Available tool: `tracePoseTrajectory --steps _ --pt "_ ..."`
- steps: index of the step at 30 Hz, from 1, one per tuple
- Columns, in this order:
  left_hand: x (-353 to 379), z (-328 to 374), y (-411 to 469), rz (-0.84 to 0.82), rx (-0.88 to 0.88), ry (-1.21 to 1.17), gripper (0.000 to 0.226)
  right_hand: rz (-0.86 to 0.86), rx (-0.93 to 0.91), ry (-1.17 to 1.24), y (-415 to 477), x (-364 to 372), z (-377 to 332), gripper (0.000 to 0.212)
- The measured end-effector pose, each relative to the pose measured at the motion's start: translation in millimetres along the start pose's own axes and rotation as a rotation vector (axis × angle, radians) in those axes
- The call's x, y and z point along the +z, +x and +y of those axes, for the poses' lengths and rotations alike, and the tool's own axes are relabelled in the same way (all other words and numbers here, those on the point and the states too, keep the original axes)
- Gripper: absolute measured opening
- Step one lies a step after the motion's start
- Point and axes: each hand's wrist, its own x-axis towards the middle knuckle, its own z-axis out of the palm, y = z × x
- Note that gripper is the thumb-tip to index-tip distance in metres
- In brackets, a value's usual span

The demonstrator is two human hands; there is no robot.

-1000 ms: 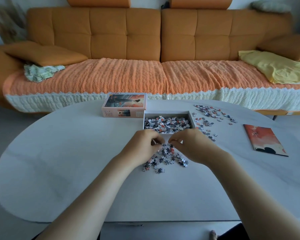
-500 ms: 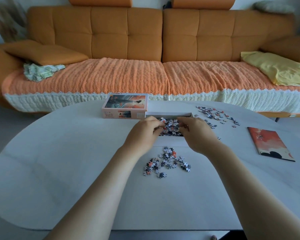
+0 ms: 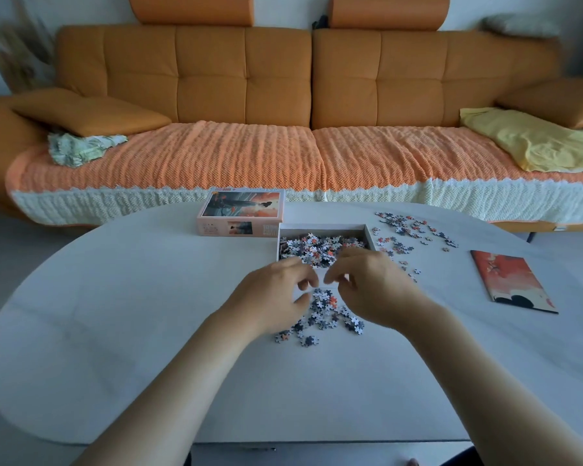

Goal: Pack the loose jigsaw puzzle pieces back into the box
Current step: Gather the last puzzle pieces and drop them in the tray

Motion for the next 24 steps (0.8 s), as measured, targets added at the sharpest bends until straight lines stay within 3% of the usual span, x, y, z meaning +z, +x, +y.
tracePoseTrajectory --steps 2,5,8,12,15,19,24 --pt "4 -4 -9 -0.147 -0.06 0.059 0.038 -0.164 0.039 -0.047 -10 5 -4 0.029" --pt "15 -8 -17 -0.249 -0.073 0.075 0.059 -0.255 0.069 -0.158 -20 18 -7 0.039" --pt "21 -5 -20 -0.2 -0.062 -0.002 0.048 -0.293 0.073 -0.189 -21 27 -11 0.038" --pt "18 -1 -21 -0.188 -0.069 -0.094 0.034 -0.3 0.105 -0.057 -22 24 -9 0.033" --pt "10 -4 -23 -0.217 -0.103 -0.081 0.045 -0.297 0.158 -0.025 -23 15 -5 0.034" --pt "7 -5 -28 -0.293 -0.115 0.01 0.063 -0.455 0.206 -0.146 -23 13 -9 0.054" --pt "12 1 -25 -0.242 -0.09 -0.058 0.036 -0.449 0.23 -0.024 -15 22 -19 0.035"
